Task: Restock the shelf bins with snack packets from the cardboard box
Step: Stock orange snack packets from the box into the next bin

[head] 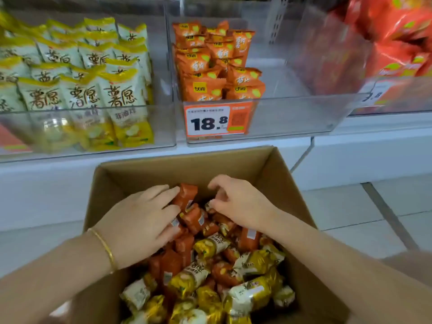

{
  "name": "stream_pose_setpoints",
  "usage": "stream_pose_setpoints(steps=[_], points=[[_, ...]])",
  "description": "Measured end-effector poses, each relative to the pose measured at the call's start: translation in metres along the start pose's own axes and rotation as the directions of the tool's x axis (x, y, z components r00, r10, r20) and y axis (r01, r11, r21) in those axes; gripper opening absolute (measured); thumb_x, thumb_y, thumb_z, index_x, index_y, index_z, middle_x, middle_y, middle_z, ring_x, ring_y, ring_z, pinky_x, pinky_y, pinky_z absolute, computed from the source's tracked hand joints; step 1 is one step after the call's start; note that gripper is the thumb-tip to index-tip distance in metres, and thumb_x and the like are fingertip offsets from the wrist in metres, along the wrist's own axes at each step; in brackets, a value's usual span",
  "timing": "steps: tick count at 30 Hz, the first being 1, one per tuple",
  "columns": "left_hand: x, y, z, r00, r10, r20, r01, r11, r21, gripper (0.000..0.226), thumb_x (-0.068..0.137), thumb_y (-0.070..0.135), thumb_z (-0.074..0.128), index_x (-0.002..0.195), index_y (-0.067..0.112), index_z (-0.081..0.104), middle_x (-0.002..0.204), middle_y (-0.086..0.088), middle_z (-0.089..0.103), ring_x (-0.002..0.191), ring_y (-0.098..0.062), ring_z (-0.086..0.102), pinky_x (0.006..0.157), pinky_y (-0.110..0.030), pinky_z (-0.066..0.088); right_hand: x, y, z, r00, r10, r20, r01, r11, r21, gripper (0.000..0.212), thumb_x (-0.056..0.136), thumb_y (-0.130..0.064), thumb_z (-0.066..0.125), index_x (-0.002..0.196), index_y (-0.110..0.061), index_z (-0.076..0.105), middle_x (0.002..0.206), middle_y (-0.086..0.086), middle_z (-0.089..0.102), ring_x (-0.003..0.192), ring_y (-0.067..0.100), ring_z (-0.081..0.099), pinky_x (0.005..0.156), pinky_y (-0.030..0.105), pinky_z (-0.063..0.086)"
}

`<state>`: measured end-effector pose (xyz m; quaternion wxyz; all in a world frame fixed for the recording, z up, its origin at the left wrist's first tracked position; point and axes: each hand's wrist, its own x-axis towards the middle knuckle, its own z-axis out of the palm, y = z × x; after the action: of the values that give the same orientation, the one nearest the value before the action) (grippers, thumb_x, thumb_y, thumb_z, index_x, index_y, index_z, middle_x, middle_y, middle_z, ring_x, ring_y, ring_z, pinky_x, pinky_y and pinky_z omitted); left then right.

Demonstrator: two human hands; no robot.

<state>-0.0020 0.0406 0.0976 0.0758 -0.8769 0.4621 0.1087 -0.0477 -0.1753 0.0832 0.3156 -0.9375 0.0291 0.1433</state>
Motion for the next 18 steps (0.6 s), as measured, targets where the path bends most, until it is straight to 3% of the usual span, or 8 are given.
stream_pose_setpoints(steps=[2,4,6,7,10,12,15,18], points=[[-0.003,-0.005,0.006,0.999,-0.013,0.034,0.01,0.996,0.086,0.032,0.079,0.046,0.056,0.085,0.021,0.075,0.113,-0.01,0.068,0.101,-0.026,0.067,0.072,-0.037,0.059,0.022,0.024,0.04,0.994,0.084,0.066,-0.081,0.996,-0.046,0.04,0.094,-0.024,0.055,0.132,-0.015,0.047,0.112,0.004,0.061,0.103,0.021,0.06,0.088,0.038,0.05],[-0.003,-0.005,0.008,0.983,-0.101,0.156,0.088,0.992,0.086,0.036,0.079,0.047,0.066,0.103,0.021,0.07,0.133,-0.014,0.055,0.12,-0.029,0.055,0.086,-0.039,0.055,0.037,0.041,0.075,0.989,0.115,0.092,-0.107,0.991,-0.082,0.05,0.093,-0.026,0.058,0.138,-0.014,0.042,0.124,0.01,0.054,0.113,0.027,0.056,0.093,0.038,0.047],[-0.004,-0.011,0.021,0.979,-0.117,0.169,0.104,0.991,0.084,0.046,0.095,0.048,0.042,0.134,0.024,0.046,0.157,-0.009,0.017,0.143,-0.025,0.019,0.11,-0.036,0.033,0.053,0.048,0.101,0.991,0.112,0.069,-0.104,0.989,-0.104,0.063,0.091,-0.028,0.062,0.145,-0.018,0.03,0.133,0.013,0.042,0.116,0.032,0.053,0.094,0.04,0.047],[-0.004,-0.011,0.021,0.963,-0.16,0.218,0.148,0.986,0.073,0.048,0.098,0.047,0.033,0.14,0.026,0.037,0.159,-0.005,0.006,0.145,-0.023,0.009,0.113,-0.034,0.026,0.062,0.048,0.111,0.994,0.101,0.036,-0.096,0.988,-0.12,0.069,0.09,-0.027,0.063,0.147,-0.021,0.024,0.135,0.014,0.037,0.116,0.035,0.051,0.092,0.041,0.049],[-0.003,-0.015,0.029,0.96,-0.166,0.226,0.155,0.986,0.065,0.05,0.099,0.047,0.028,0.144,0.026,0.029,0.159,-0.002,0.001,0.146,-0.02,0.003,0.115,-0.034,0.021,0.091,0.045,0.135,1.0,0.015,-0.028,-0.021,0.971,-0.24,0.084,0.09,-0.027,0.063,0.151,-0.035,0.005,0.145,0.018,0.022,0.115,0.04,0.046,0.086,0.045,0.051],[-0.002,-0.016,0.03,0.957,-0.177,0.231,0.171,0.984,0.044,0.05,0.098,0.046,0.029,0.144,0.027,0.03,0.16,-0.002,0.001,0.145,-0.02,0.004,0.116,-0.034,0.021,0.108,0.045,0.147,1.0,-0.004,0.005,0.006,0.941,-0.339,0.091,0.089,-0.031,0.065,0.15,-0.042,-0.003,0.146,0.021,0.018,0.115,0.041,0.046,0.086,0.047,0.051],[0.0,-0.016,0.034,0.953,-0.183,0.239,0.183,0.983,0.021,0.05,0.098,0.046,0.03,0.145,0.027,0.027,0.159,-0.002,0.0,0.145,-0.021,0.003,0.116,-0.034,0.021,0.13,0.048,0.154,0.994,0.087,0.073,-0.055,0.933,-0.354,0.097,0.08,-0.037,0.073,0.149,-0.042,0.004,0.141,0.018,0.017,0.114,0.041,0.044,0.086,0.047,0.05],[0.003,-0.016,0.031,0.958,-0.162,0.238,0.165,0.986,0.004,0.051,0.098,0.046,0.03,0.145,0.026,0.027,0.159,-0.002,0.0,0.145,-0.021,0.003,0.114,-0.034,0.021,0.141,0.052,0.152,0.977,0.176,0.119,-0.148,0.966,-0.209,0.095,0.072,-0.034,0.081,0.145,-0.033,0.021,0.143,0.015,0.009,0.116,0.043,0.045,0.094,0.043,0.048]])
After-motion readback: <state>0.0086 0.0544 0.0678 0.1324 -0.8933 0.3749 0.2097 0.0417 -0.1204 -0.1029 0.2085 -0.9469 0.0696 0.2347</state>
